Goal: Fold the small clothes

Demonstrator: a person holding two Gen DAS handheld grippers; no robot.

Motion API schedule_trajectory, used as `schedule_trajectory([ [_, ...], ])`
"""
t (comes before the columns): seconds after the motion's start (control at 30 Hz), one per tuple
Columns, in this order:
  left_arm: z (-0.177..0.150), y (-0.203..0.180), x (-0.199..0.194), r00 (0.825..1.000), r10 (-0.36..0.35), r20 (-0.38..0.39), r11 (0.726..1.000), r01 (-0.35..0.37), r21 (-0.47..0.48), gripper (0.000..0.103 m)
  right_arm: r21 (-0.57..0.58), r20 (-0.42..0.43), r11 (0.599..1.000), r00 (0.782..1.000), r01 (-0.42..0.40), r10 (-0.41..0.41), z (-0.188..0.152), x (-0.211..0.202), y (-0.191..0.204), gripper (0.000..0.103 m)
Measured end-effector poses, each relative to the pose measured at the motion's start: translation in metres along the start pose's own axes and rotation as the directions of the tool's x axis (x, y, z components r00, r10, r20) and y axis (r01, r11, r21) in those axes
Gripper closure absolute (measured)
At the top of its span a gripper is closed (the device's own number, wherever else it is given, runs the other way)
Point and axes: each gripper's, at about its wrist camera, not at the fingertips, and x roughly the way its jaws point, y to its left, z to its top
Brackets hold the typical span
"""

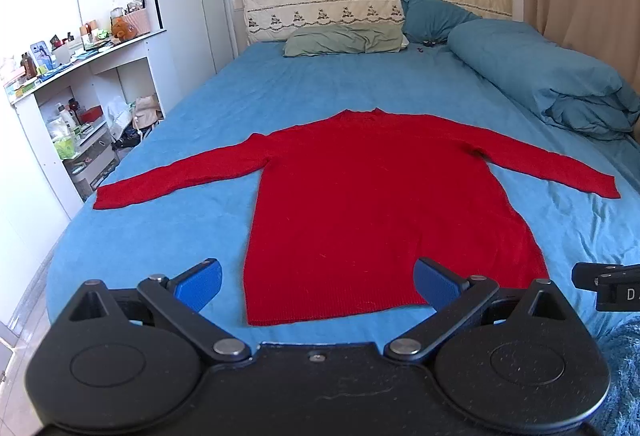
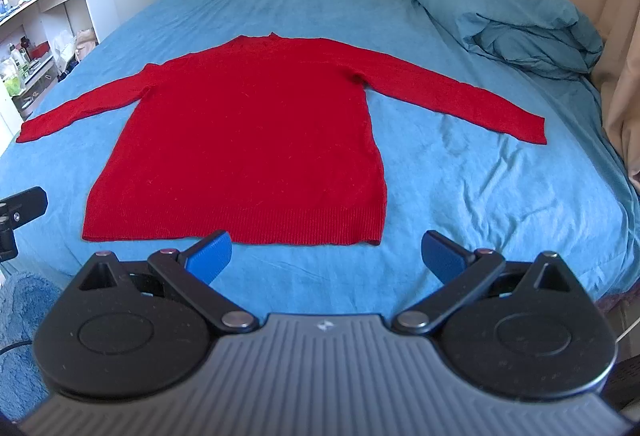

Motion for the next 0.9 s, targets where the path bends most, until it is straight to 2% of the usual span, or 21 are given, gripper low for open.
schedule_trajectory([
  [0.9, 0.0018, -0.0002, -0.002, 1.0, 0.003, 0.003, 1.0, -0.003, -0.009, 0.0, 0.002, 0.002, 1.0, 1.0, -0.009, 0.009, 0.001, -0.001, 0.0028, 0.0],
])
